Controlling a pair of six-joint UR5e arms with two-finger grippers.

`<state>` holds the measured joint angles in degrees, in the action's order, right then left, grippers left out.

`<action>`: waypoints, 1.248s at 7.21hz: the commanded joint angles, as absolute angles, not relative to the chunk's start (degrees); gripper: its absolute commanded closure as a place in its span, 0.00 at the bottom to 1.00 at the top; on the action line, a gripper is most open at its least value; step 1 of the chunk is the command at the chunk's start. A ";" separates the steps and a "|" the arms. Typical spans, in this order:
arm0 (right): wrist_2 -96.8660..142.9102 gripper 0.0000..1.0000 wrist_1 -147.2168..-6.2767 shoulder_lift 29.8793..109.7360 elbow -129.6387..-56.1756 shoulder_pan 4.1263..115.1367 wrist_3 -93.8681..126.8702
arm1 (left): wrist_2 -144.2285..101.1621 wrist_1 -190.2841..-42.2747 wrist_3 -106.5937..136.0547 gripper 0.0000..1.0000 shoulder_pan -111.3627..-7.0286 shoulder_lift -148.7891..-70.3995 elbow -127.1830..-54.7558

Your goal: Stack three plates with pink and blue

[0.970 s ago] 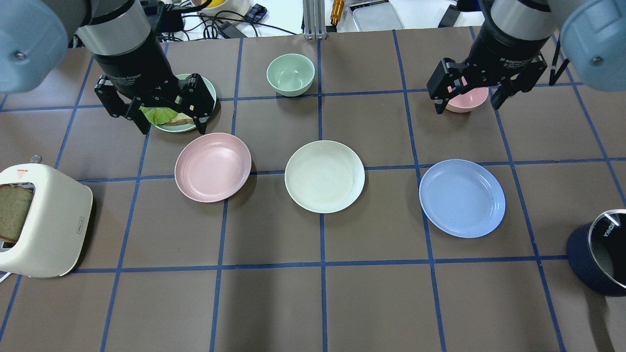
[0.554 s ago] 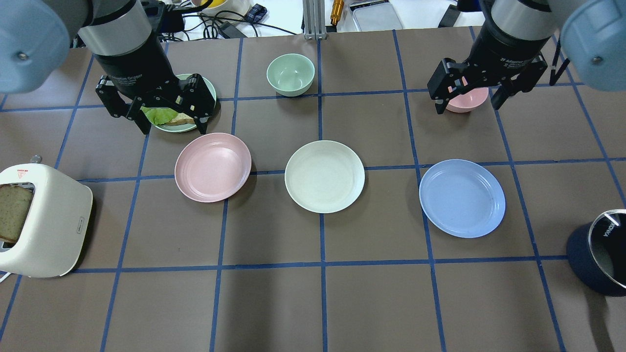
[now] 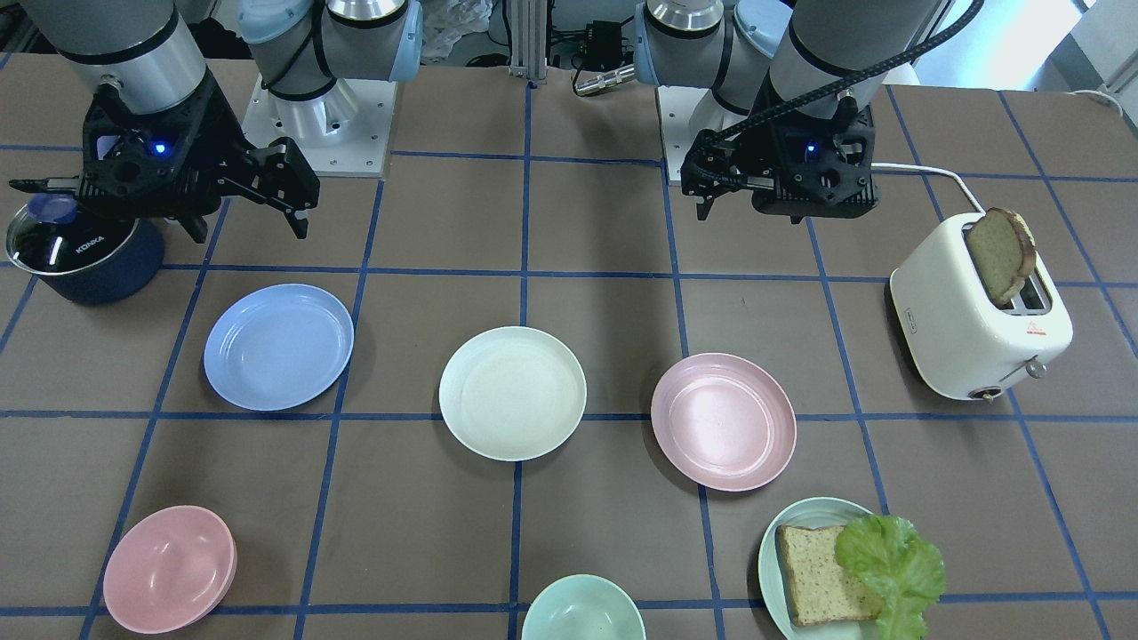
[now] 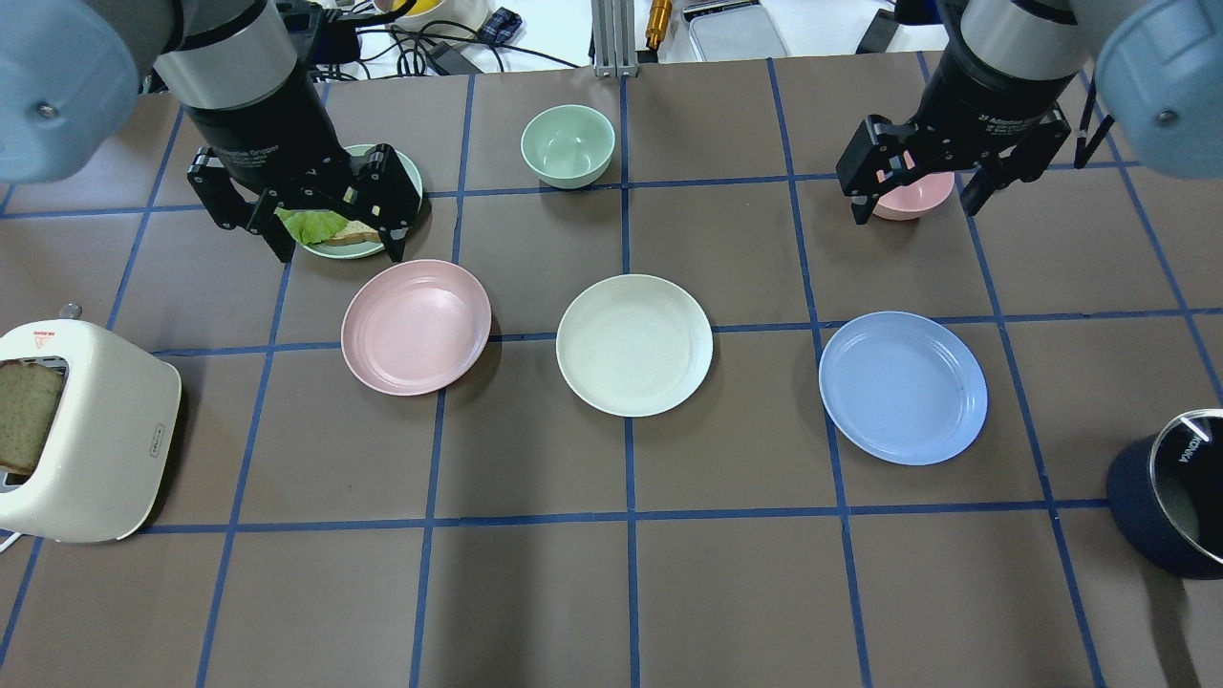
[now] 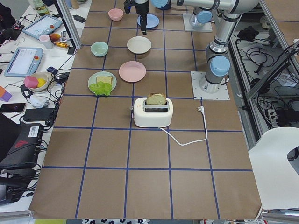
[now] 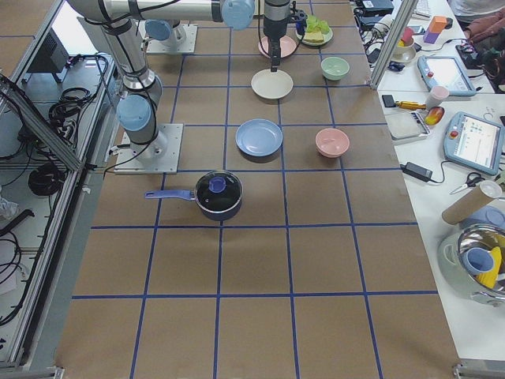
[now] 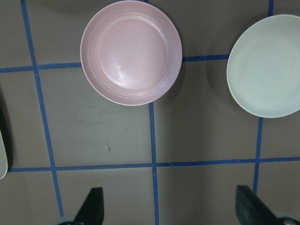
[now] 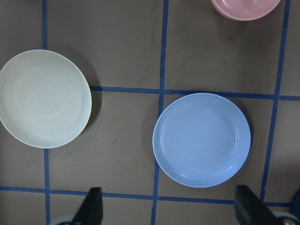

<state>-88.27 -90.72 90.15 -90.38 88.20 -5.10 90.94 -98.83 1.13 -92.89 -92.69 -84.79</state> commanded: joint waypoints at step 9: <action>-88.24 0.00 -90.88 90.35 -90.62 87.80 -5.18 | 88.50 -73.09 4.13 0.02 -93.25 -110.11 -93.22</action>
